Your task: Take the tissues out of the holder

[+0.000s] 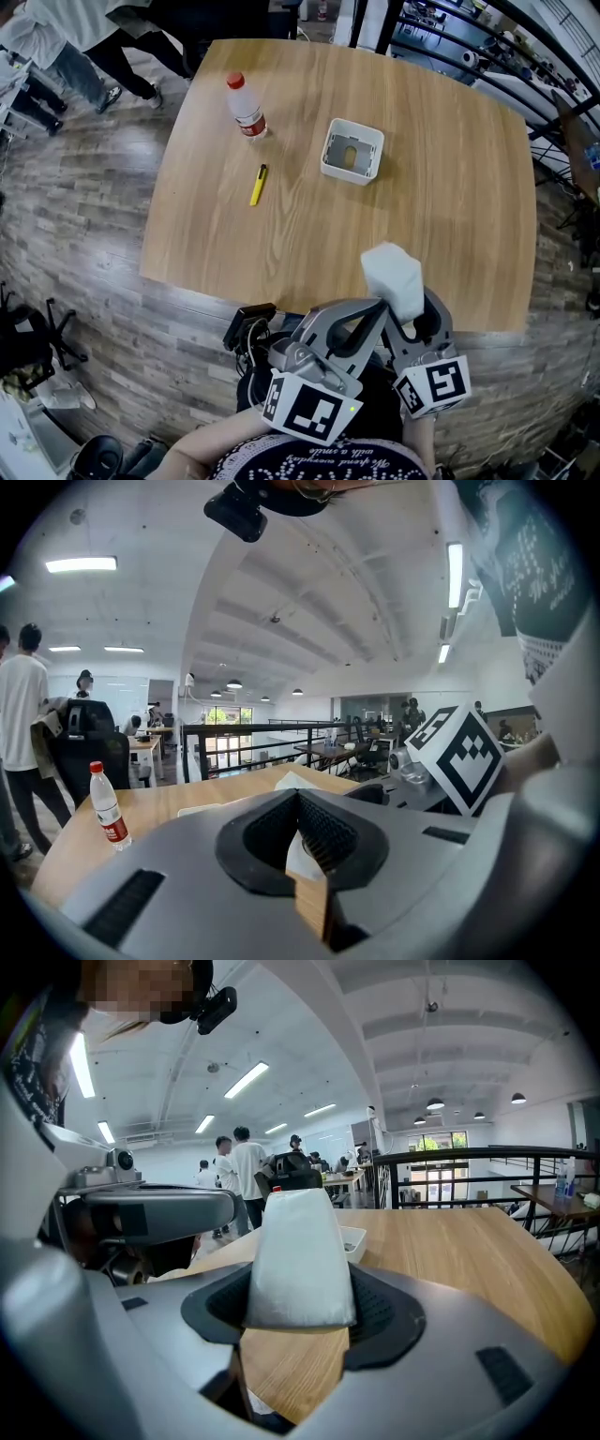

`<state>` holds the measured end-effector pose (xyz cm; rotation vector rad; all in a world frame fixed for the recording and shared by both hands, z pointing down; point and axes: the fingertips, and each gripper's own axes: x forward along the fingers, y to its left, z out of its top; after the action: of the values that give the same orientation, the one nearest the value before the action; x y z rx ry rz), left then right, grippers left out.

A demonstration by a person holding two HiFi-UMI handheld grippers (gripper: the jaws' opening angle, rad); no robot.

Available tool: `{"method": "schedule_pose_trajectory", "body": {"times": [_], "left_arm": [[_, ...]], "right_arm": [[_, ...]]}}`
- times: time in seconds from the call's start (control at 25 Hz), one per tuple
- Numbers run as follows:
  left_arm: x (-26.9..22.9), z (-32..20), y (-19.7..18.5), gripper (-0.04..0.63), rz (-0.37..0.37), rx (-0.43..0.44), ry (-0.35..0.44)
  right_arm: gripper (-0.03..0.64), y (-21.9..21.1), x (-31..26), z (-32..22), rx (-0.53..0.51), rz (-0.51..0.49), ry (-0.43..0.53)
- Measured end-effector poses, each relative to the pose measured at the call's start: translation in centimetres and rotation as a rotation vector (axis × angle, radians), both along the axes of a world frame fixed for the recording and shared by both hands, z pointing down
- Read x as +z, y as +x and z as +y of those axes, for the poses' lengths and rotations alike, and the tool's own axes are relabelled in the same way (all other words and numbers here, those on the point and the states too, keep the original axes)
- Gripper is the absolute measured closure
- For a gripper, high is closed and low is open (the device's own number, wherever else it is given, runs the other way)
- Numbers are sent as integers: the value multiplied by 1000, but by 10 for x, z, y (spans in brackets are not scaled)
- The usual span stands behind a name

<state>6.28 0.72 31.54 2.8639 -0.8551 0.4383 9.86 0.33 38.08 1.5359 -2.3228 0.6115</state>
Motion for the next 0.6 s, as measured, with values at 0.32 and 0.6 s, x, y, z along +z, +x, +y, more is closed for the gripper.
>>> {"method": "schedule_pose_trajectory", "body": {"times": [0.32,0.6], "left_arm": [[1,-4,-5,591,1,-1,-2],[2,-7,-10,591,4,-4,-7]], "right_arm": [[350,-8,0,-6,-11,-2,3],[350,-14,0,-8,-14,-1,0]]}}
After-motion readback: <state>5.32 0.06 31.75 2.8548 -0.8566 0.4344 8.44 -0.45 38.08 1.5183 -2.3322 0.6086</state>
